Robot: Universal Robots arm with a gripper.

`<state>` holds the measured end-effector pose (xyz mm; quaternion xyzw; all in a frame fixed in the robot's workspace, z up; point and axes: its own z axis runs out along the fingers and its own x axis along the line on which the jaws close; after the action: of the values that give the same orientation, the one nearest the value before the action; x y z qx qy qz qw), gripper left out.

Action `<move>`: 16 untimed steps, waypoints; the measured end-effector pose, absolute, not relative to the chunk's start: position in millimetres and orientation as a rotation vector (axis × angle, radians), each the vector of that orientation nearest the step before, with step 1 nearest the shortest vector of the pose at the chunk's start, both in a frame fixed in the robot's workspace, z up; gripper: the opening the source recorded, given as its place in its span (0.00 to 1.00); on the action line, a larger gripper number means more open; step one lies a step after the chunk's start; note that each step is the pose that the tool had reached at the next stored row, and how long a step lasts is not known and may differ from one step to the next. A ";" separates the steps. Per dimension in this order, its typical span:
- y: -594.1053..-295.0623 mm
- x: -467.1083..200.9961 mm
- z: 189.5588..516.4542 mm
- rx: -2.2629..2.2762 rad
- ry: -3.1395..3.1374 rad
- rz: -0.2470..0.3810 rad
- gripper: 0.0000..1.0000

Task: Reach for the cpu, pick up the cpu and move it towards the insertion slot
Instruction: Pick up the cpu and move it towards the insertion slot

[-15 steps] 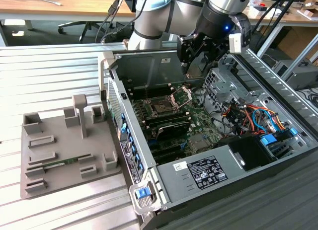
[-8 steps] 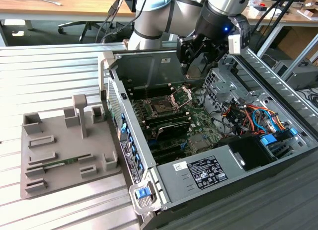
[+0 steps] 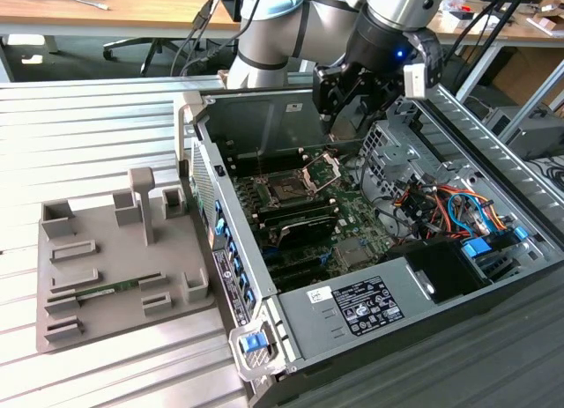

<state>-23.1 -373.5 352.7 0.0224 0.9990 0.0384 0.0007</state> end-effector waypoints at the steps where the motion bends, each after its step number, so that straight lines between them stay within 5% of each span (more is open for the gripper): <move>1: -373.5 -23.1 352.3 0.070 3.137 0.120 0.55; 16: -369.4 -25.7 348.1 0.070 3.137 0.121 0.55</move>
<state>-25.7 -369.4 348.1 0.0224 0.9990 0.0384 0.0007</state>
